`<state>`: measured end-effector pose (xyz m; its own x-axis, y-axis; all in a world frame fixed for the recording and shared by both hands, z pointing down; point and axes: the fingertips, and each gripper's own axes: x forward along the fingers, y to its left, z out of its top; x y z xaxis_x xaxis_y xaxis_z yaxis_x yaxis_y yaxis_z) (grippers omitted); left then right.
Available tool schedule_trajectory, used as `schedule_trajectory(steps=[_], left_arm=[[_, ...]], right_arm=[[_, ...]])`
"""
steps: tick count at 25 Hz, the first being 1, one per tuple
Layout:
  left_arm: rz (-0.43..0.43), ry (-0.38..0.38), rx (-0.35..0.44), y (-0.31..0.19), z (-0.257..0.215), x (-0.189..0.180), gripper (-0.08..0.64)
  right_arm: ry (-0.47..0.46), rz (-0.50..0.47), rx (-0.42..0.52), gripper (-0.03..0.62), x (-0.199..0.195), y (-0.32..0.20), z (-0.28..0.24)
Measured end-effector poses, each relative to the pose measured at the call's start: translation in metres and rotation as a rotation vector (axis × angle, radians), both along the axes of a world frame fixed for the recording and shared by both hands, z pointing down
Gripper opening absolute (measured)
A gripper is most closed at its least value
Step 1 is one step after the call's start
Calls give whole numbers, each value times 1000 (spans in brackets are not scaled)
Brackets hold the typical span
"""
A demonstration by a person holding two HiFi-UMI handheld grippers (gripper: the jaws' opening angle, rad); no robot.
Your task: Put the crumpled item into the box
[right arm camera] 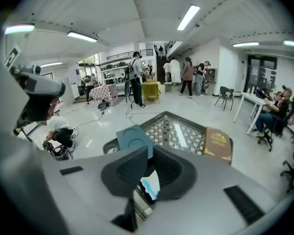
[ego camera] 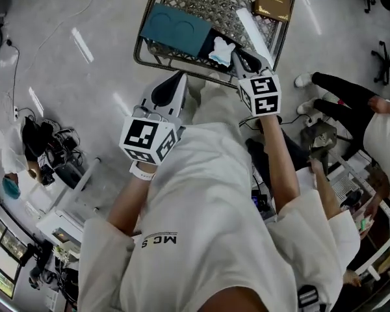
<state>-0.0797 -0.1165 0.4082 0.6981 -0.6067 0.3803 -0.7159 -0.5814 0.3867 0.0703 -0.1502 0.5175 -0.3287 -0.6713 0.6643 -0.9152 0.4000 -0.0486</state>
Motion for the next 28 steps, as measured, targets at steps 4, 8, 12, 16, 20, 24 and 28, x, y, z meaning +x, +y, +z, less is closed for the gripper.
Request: schedule_trajectory(steps=[4,8,12,16,20,24,28], left_arm=[[30,12,48,9,-25,-9,23],[60,25,71,-3,-35,-9,23],[93,39,120,-3,-63,1,23],[127,43,168,4,-82,12,23],[138,15,176,10,-77,15,23],[148,6,161,7,-77,13,23],[157,-20,167,-1,-82,8,23]], right_arm=[[0,2,118,43,2,11,-74],[6,21,226,41,9,19,-128],[-12,34,277,43,11,37,-162],[-57,71,270,43,11,61,-163],[-75,104,264,41,8,80,-159],[-80,133,290,43,11,80,-164],[-81,121,289,40,9,73,-170]])
